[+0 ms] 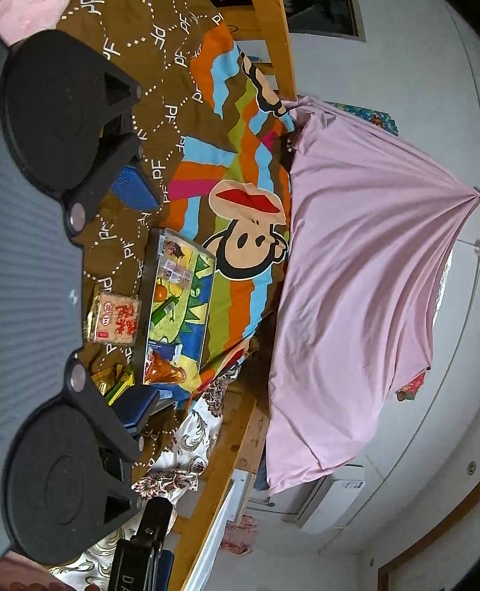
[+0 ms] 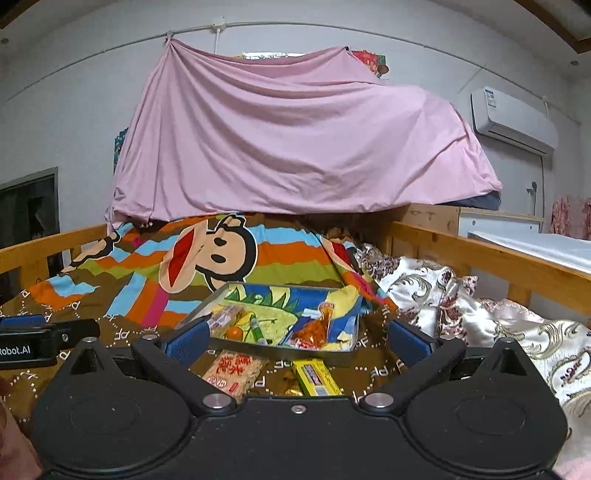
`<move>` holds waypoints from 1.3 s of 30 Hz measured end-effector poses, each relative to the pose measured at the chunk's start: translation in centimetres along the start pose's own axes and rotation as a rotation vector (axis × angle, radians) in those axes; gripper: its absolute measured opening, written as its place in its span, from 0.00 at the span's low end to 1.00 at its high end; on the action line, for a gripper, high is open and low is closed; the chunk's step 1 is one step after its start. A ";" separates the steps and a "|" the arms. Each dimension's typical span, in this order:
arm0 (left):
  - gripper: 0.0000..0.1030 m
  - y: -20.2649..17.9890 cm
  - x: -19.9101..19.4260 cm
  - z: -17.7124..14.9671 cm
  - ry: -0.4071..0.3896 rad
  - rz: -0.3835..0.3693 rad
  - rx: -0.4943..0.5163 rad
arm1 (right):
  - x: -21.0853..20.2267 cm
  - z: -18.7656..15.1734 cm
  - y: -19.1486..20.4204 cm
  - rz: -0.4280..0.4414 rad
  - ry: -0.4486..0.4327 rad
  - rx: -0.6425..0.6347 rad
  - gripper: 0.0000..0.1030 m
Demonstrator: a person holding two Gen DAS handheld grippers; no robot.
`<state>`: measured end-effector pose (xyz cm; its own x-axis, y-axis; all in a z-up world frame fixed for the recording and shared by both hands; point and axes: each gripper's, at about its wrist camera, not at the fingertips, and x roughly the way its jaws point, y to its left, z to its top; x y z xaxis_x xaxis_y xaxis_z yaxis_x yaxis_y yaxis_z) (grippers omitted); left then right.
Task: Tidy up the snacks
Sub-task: 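Lift both tools back from the tray toward the remaining snacks, then grasp the white-green pea packet with the left gripper while the right grasps the yellow wafer bar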
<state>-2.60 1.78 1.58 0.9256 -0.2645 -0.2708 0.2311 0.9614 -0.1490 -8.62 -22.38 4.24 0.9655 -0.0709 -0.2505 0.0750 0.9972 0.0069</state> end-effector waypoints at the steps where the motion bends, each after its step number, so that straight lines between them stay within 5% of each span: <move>1: 1.00 0.0 -0.2 0.0 0.002 0.001 0.002 | -0.2 0.0 0.1 -0.002 0.006 -0.002 0.99; 12: 1.00 -0.7 -1.3 -0.7 0.031 0.041 0.057 | 0.2 -0.2 0.5 -0.046 0.151 -0.023 0.99; 25: 1.00 -1.0 -0.5 -1.3 0.167 0.033 0.109 | 1.5 0.4 -1.0 -0.025 0.266 0.010 0.99; 34: 1.00 -0.3 5.1 -0.2 0.387 -0.159 0.092 | 5.7 0.4 -2.9 0.008 0.417 0.070 0.99; 39: 1.00 0.1 9.0 -0.4 0.516 -0.241 0.044 | 8.5 -0.6 -4.9 0.085 0.530 0.207 0.99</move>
<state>5.59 -0.50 -1.27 0.5813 -0.4684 -0.6654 0.4399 0.8688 -0.2274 -0.94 -27.80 1.49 0.7174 0.0846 -0.6915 0.1016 0.9693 0.2240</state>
